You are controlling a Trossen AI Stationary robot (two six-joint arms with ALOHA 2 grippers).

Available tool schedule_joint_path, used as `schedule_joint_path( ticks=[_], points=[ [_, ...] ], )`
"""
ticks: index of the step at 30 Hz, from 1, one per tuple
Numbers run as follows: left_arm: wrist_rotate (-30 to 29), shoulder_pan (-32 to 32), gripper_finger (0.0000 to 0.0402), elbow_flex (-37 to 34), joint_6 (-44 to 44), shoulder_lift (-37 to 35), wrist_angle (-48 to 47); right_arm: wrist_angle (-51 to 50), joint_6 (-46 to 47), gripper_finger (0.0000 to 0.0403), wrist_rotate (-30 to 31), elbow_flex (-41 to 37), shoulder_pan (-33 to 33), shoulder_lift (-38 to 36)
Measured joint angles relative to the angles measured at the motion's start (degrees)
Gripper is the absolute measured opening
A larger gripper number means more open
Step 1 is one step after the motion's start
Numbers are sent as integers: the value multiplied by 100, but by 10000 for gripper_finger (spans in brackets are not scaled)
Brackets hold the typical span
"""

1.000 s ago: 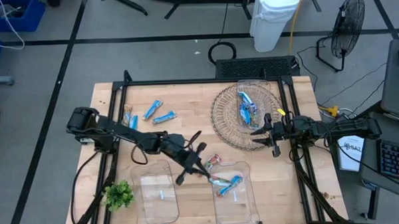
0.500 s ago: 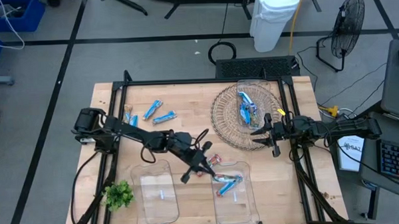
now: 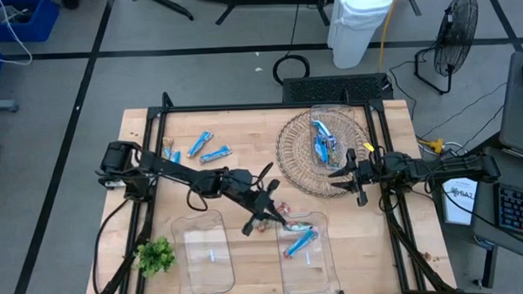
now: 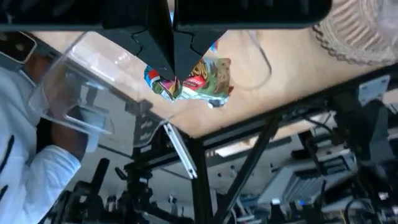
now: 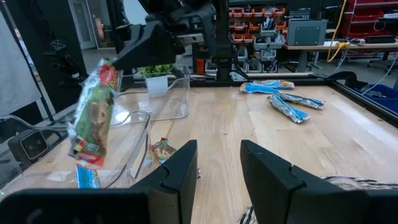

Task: Pick and place Granola Bars by type
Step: Put the top right red granola bar into the bottom middle transparent bin

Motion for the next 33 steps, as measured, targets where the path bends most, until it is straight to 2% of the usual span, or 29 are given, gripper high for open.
schedule_joint_path(
  ticks=[4, 19, 25, 33],
  points=[
    [153, -15, 0, -10, -42, 65, -80, -4, 0, 114, 0, 0, -2, 4],
    [155, -4, 3, -2, -65, 90, -79, -4, 0, 114, 0, 0, 0, 9],
    [90, -2, 7, -3, -338, 90, -75, -2, 0, 114, 0, 0, -2, 9],
    [-55, -1, 54, -4, -503, 90, -57, -2, 0, 114, 0, 0, -2, 9]
  ],
)
